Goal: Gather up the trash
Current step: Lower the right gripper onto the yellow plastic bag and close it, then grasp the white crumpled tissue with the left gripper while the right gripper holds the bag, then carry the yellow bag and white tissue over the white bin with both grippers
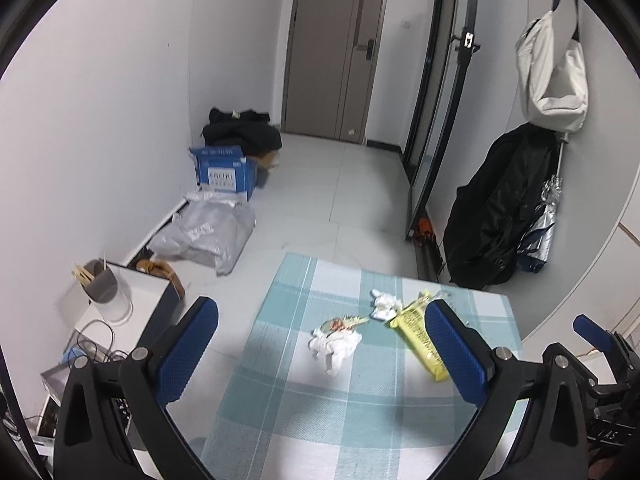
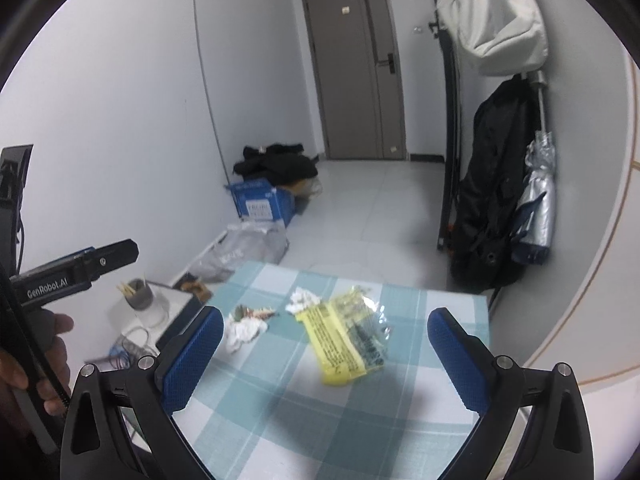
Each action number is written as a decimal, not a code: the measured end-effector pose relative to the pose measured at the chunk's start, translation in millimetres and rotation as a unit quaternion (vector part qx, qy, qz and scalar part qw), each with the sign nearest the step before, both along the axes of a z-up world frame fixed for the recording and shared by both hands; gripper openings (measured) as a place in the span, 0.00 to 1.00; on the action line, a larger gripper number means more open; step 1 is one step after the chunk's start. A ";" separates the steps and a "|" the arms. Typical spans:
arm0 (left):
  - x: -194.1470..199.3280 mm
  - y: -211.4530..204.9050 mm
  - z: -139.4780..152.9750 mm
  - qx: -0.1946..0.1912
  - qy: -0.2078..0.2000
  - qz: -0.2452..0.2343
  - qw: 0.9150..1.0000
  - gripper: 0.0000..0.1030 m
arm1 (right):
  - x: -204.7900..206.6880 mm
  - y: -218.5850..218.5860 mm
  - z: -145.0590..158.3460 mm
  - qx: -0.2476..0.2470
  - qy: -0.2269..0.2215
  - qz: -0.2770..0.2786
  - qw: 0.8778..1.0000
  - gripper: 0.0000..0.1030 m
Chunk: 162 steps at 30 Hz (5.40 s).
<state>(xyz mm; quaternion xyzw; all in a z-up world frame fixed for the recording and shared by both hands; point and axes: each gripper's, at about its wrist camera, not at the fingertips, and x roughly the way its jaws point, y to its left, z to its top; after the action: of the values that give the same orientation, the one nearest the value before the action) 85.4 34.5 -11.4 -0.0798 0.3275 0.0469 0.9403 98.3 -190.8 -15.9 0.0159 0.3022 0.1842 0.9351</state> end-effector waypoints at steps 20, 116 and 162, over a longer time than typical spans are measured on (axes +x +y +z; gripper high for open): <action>29.7 42.4 -40.7 -0.039 0.097 0.011 0.994 0.98 | 111.2 43.5 -91.0 -0.121 0.149 0.085 0.978 0.95; 90.2 -13.5 -115.1 0.020 0.257 -0.069 0.964 0.17 | 83.4 -3.5 -83.6 -0.075 0.142 0.143 0.977 0.19; -4.2 -2.2 -54.2 -0.056 0.131 -0.141 0.980 0.10 | 10.2 2.1 -60.6 0.014 0.177 0.066 0.982 0.19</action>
<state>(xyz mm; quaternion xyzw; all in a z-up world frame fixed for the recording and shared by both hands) 81.2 32.3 -65.7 -0.0781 0.4581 -0.0943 0.8804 108.5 -188.7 -76.6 0.0411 0.4604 0.2442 0.8525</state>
